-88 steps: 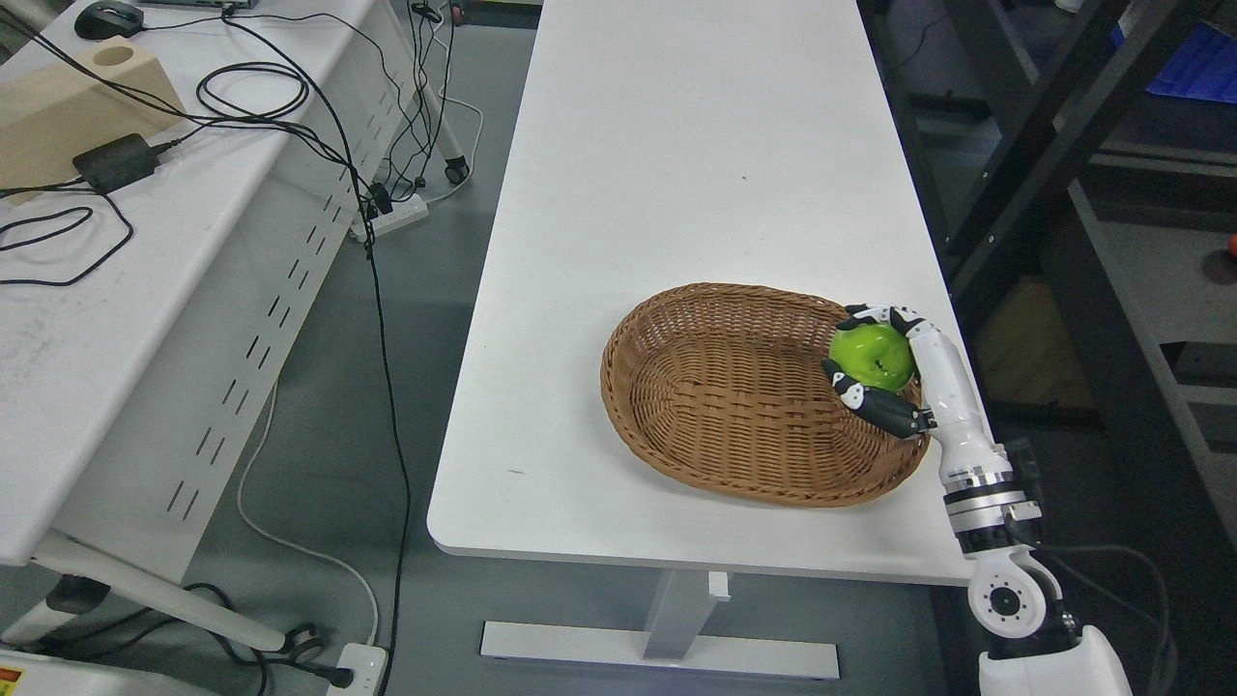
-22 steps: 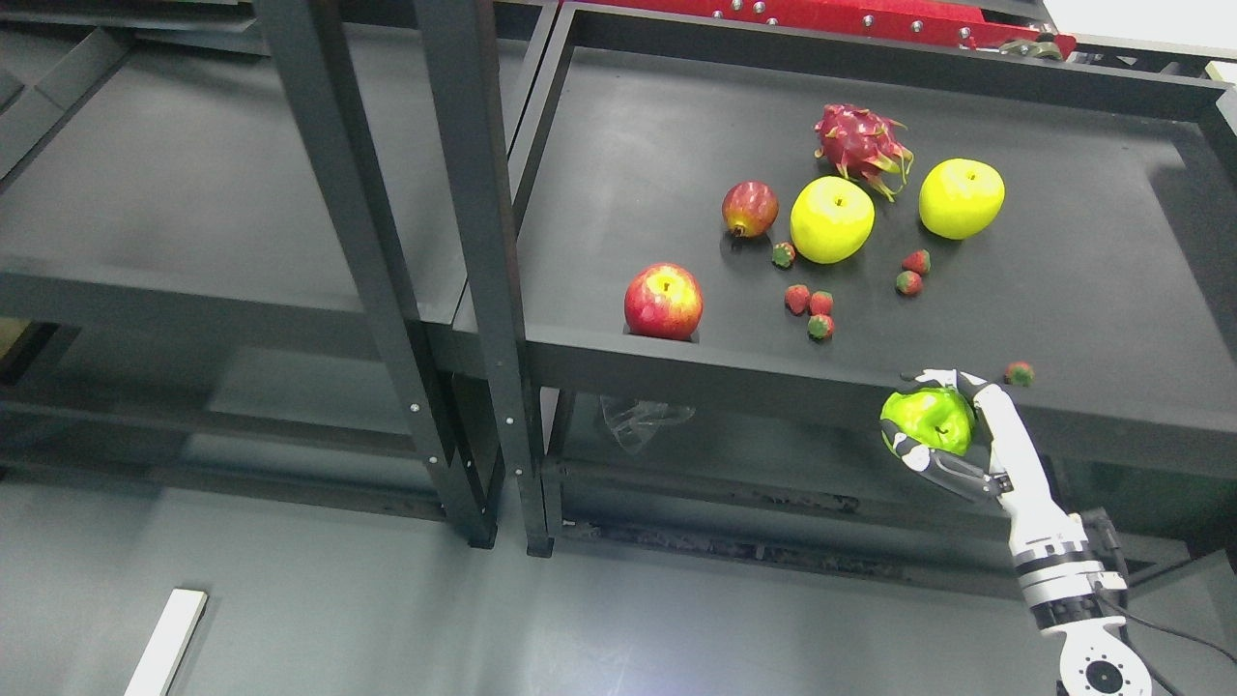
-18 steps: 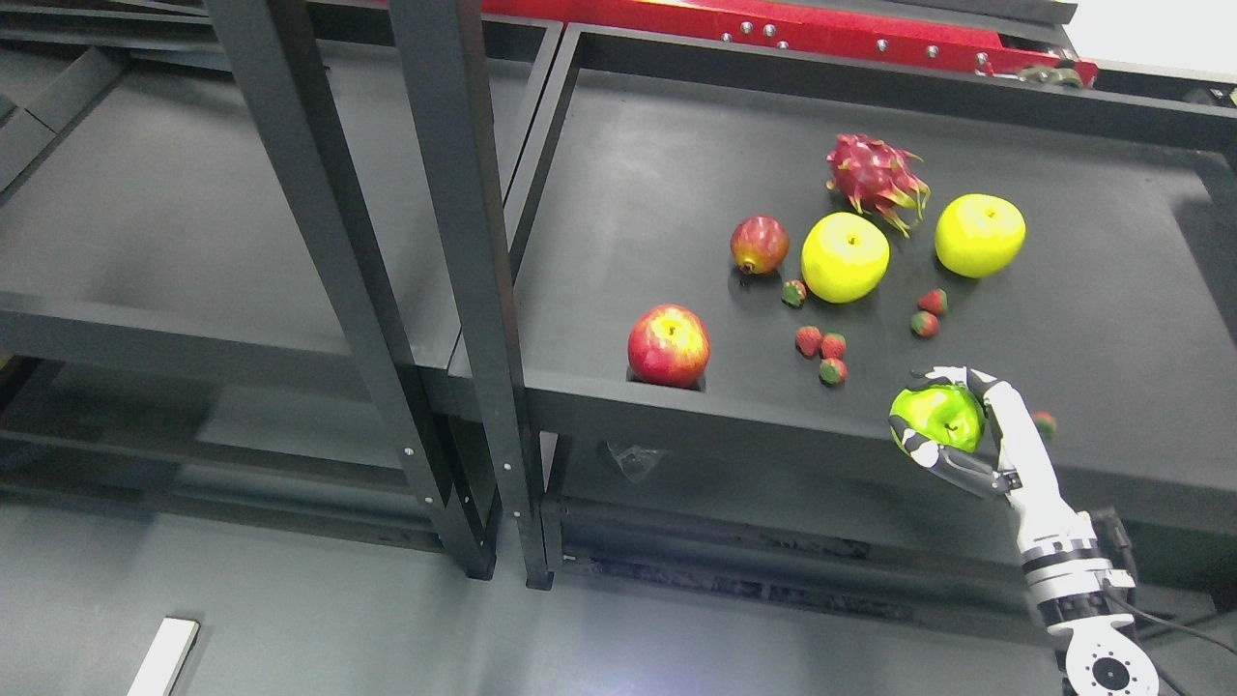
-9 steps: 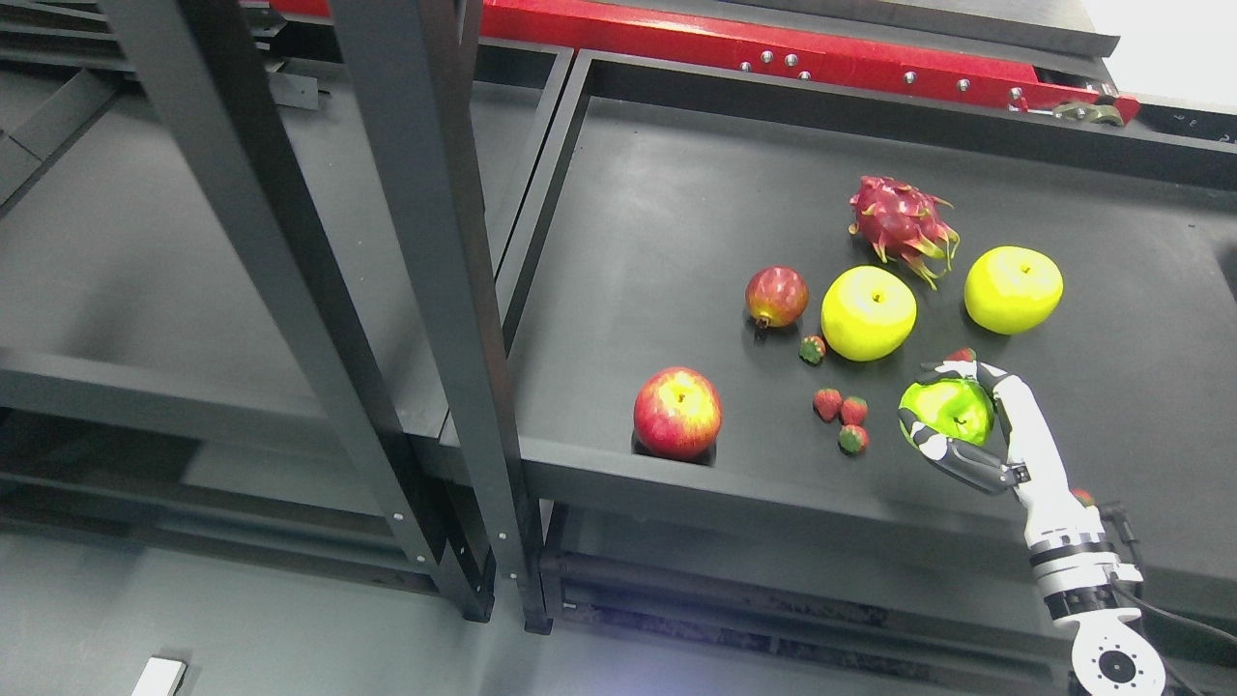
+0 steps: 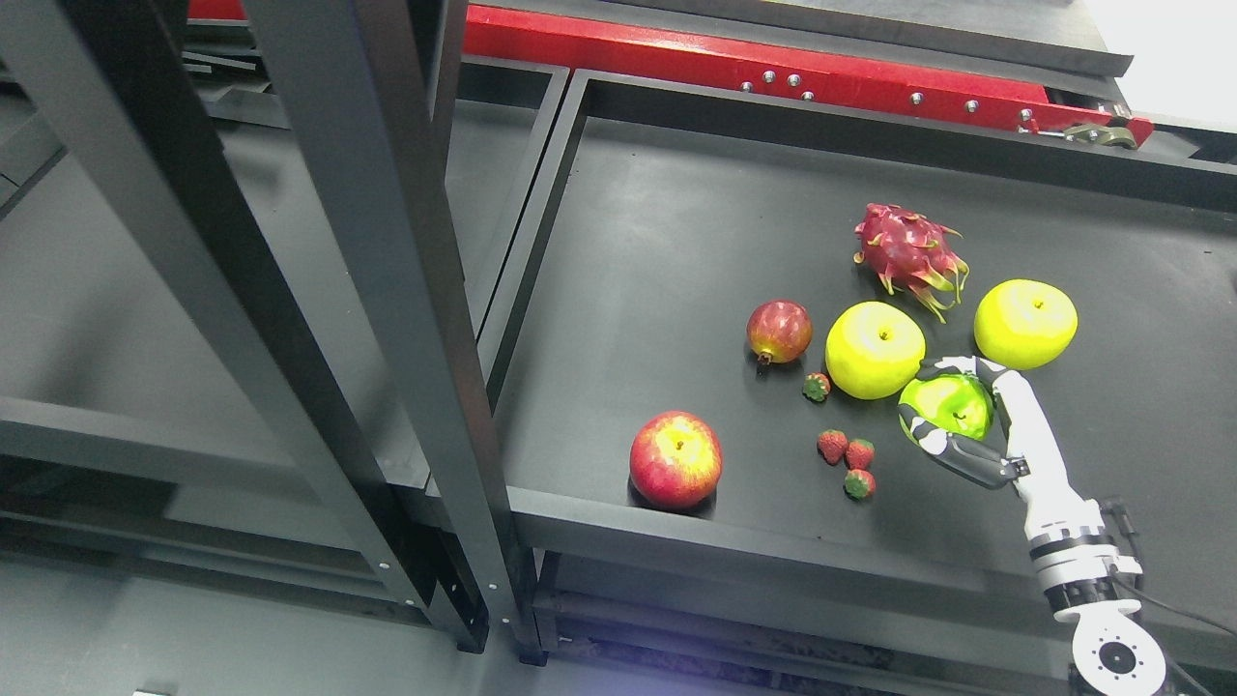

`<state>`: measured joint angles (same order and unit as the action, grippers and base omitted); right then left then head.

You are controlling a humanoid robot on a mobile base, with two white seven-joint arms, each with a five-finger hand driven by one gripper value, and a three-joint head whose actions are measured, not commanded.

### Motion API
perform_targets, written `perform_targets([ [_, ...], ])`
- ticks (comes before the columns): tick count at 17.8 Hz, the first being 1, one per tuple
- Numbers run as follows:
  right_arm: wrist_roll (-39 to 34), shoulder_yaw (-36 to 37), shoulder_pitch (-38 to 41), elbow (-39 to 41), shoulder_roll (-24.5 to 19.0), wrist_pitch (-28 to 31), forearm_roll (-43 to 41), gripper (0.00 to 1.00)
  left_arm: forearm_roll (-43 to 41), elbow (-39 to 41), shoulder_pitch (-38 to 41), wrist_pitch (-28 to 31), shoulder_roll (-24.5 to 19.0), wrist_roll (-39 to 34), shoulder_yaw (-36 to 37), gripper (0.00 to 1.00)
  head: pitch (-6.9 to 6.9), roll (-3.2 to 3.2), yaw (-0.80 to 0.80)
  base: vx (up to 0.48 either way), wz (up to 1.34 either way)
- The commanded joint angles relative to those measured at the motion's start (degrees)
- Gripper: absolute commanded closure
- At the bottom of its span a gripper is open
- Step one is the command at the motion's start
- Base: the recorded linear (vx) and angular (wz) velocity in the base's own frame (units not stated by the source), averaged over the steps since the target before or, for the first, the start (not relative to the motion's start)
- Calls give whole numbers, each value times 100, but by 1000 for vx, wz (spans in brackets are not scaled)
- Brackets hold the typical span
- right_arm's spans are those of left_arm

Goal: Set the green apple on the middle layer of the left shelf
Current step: 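Lower the apple onto the shelf layer near the pears and release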

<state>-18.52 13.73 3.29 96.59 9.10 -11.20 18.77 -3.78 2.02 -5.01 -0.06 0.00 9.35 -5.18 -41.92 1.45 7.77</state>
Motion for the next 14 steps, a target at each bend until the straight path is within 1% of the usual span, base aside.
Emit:
perform_targets([
  [1,-37,-20,-48,-52,-5,48,22,97,0,0,0,-3,-100,-4,0,0,0,0,0,67,-1],
  [4,-73,-212,-57,-96,-5,206,188,97,0,0,0,-3,-100,-4,0,0,0,0,0,62,-22],
  [7,-151,-257,-109,-149,-14,329,276,97,0,0,0,-3,-100,-4,0,0,0,0,0,55,-21],
  [11,-283,-292,-171,-281,-5,347,312,97,0,0,0,-3,-100,-4,0,0,0,0,0,40,-7],
  [14,-336,-564,-171,-333,-14,355,469,97,0,0,0,-3,-100,-4,0,0,0,0,0,15,0],
])
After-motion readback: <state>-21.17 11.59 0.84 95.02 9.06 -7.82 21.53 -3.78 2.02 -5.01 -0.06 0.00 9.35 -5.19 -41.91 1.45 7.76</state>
